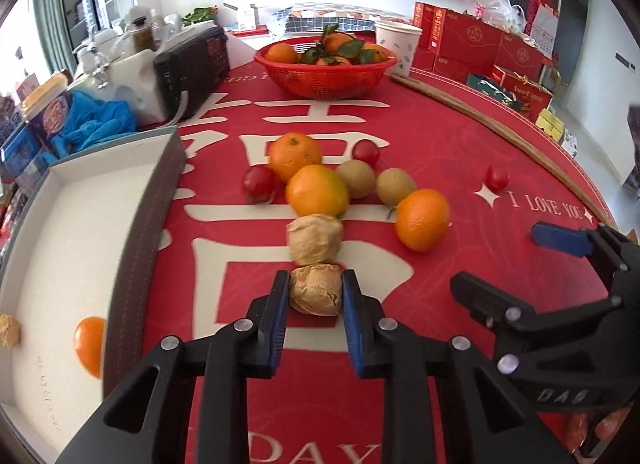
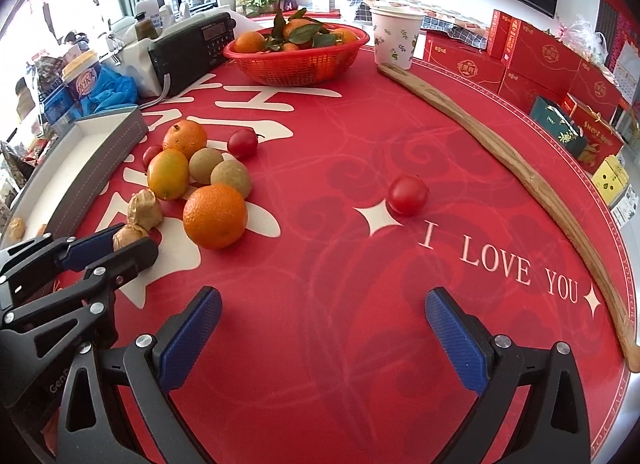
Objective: Organize fruits
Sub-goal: 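Grasp a second tan papery fruit with left tool while right tool grasps another orange, then carry the tan fruit and the orange over the white tray, then open left tool over the tray while right tool releases the orange into it, then grasp a third tan papery fruit with left tool while right tool approaches a red tomato, then close right tool on the red tomato while left tool holds the tan fruit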
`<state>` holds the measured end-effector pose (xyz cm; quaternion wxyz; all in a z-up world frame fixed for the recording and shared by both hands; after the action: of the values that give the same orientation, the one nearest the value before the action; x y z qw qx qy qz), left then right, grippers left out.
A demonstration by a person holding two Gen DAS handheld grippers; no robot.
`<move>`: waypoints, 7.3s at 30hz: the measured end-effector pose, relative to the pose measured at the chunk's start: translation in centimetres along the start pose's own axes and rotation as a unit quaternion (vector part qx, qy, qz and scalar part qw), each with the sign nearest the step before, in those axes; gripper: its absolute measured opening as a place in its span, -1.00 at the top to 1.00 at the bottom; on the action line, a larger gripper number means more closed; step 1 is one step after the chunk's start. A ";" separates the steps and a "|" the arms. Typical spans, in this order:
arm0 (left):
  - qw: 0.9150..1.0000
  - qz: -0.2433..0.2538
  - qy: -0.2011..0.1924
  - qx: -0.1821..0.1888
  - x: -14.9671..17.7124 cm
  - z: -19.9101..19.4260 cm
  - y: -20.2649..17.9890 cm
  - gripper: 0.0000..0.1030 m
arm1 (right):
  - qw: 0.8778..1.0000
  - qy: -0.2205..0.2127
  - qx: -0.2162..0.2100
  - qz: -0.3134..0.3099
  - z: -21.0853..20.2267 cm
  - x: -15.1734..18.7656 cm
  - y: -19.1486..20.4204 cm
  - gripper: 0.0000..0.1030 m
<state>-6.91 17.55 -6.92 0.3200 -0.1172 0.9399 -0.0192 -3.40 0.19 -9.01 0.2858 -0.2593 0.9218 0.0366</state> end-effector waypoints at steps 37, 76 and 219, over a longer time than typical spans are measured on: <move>0.992 -0.045 -0.117 0.001 -2.4 -6.6 4.3 0.45 | 0.993 -0.095 -0.064 0.021 -2.4 -5.0 3.5 0.30; 0.957 -0.258 -0.081 -0.101 -2.6 -6.3 23.4 0.45 | 0.975 -0.087 -0.157 -0.129 -2.2 -13.5 24.0 0.29; 0.999 -0.043 -0.016 -0.012 -0.7 0.1 1.9 0.43 | 0.996 -0.049 -0.034 0.067 -0.7 -1.9 -4.0 0.52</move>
<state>-6.69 19.62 -6.79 0.3323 -0.1613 0.9291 -0.0193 -0.45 -2.56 -7.05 0.3189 -0.2044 0.9200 0.1001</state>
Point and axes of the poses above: each gripper's, at about its wrist camera, not at the fingertips, and z roughly the way its jaws point, y to its left, x to its underside, the point moved 10 cm from there along z, roughly the way its jaws point, and after that the axes turned 11 degrees about -z, right-handed, at the moved point
